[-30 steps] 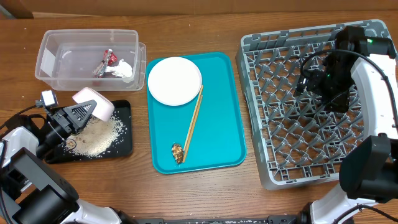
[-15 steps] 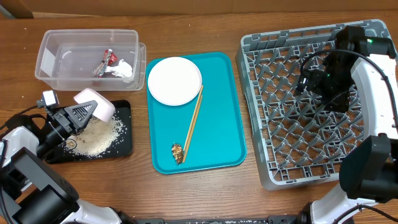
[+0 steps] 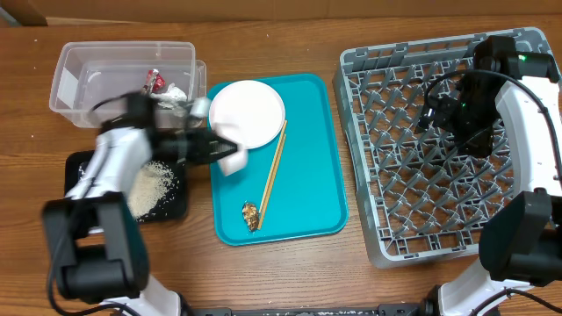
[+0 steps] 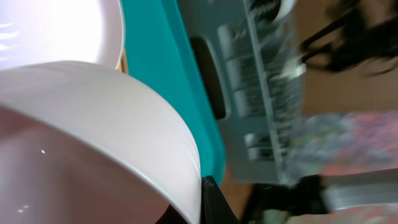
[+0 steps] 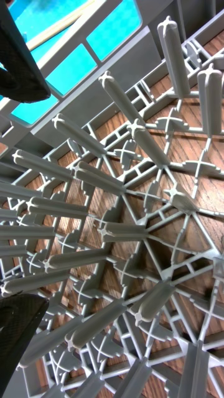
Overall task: Sort waste into correct bins and load items into the dishwasher
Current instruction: 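Bring the empty bowl back and set it on the teal tray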
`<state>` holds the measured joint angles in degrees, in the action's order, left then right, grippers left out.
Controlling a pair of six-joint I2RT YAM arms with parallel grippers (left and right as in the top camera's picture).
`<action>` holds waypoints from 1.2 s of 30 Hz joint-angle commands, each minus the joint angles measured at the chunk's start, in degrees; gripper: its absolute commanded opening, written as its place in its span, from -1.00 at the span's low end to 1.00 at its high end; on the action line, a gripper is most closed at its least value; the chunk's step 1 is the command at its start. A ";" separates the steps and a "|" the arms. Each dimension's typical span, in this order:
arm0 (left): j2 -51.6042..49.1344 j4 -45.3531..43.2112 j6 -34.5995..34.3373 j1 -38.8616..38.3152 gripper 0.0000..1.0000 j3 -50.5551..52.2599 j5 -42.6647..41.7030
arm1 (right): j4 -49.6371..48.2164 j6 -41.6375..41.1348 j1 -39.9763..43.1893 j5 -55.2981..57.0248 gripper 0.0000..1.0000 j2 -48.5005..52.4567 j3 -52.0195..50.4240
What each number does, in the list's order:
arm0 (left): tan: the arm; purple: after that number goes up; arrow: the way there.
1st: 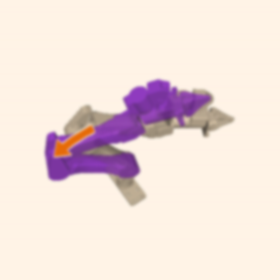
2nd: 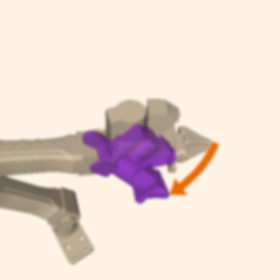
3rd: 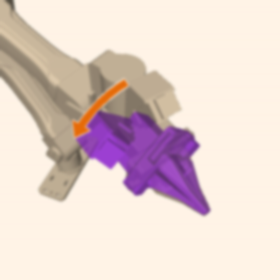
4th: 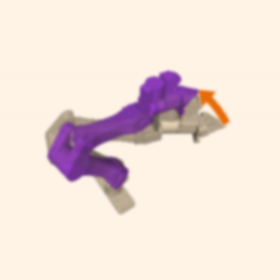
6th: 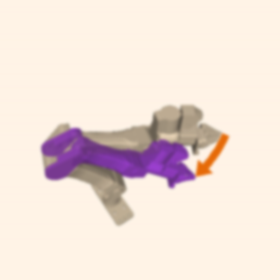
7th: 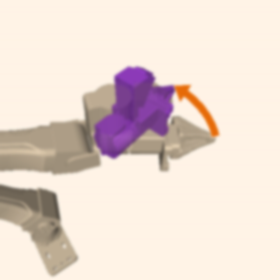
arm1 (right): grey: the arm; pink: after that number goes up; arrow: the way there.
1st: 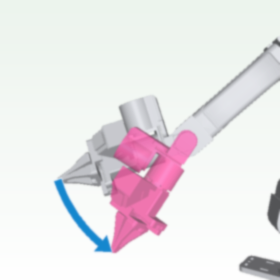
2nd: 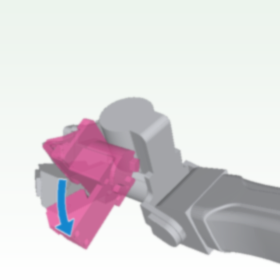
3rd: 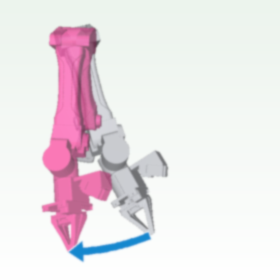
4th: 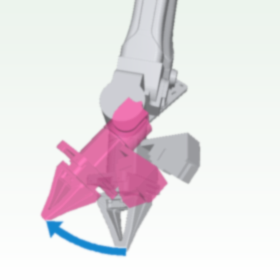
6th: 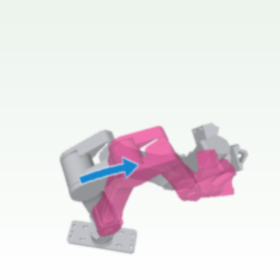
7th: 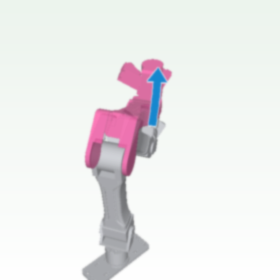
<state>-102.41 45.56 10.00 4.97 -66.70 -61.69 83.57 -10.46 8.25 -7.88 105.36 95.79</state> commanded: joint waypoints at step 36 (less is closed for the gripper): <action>11.15 11.47 -23.43 -24.15 0.23 -16.02 56.35 | 0.20 1.60 -0.87 -0.66 1.00 -2.21 2.75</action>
<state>-95.33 55.00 -11.75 -23.90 -81.14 -6.50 83.40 -10.35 8.14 -7.99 105.36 95.85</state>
